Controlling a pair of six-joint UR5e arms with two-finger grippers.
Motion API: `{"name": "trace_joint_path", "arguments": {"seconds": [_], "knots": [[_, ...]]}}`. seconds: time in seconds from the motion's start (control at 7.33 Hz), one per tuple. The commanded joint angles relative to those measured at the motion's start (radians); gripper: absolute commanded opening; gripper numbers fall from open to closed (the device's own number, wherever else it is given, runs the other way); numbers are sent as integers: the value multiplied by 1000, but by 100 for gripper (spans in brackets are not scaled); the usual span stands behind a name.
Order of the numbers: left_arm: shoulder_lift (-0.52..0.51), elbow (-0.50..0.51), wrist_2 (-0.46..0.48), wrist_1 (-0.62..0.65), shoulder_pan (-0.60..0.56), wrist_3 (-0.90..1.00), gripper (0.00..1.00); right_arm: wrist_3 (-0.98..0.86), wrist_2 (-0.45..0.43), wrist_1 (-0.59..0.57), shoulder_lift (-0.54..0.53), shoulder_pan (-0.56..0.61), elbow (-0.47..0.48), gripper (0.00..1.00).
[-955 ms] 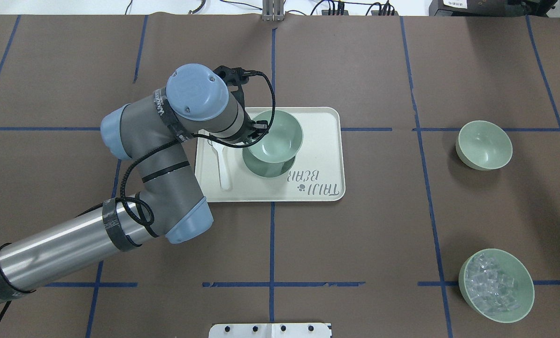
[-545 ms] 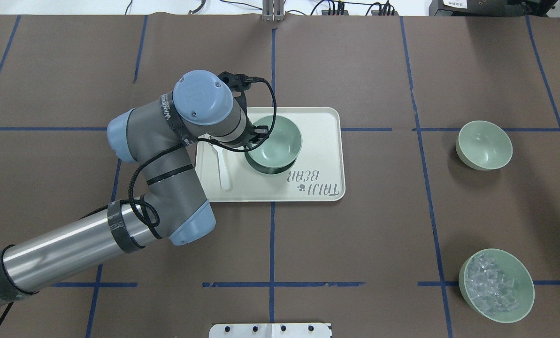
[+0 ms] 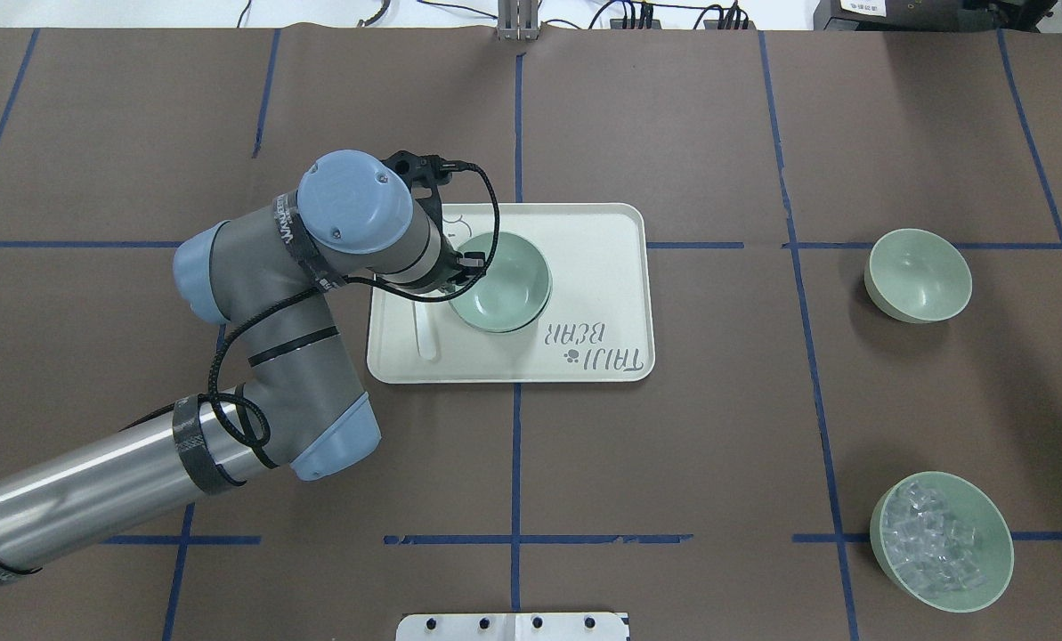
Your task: Stack green bowls together
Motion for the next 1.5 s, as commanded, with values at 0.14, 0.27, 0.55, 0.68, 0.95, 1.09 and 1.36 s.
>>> {"name": "trace_joint_path", "arguments": {"seconds": [0.14, 0.27, 0.55, 0.68, 0.95, 1.09, 1.36], "knots": [[-6, 0, -1, -6, 23, 0, 0, 0, 0, 0, 0, 2, 0, 100], [-1, 2, 0, -6, 23, 0, 0, 0, 0, 0, -2, 0, 0, 100], [4, 4, 3, -6, 20, 0, 23, 0, 0, -1, 0, 0, 0, 100], [4, 2, 2, -8, 19, 0, 78, 0, 0, -1, -2, 0, 0, 100], [17, -51, -50, 11, -74, 128, 100, 20, 44, 0, -2, -12, 10, 100], [118, -126, -179, 18, -157, 288, 100, 81, 52, 2, 0, -49, 33, 100], [367, -229, -353, 18, -438, 697, 100, 222, 40, 72, -11, -121, 85, 100]]}}
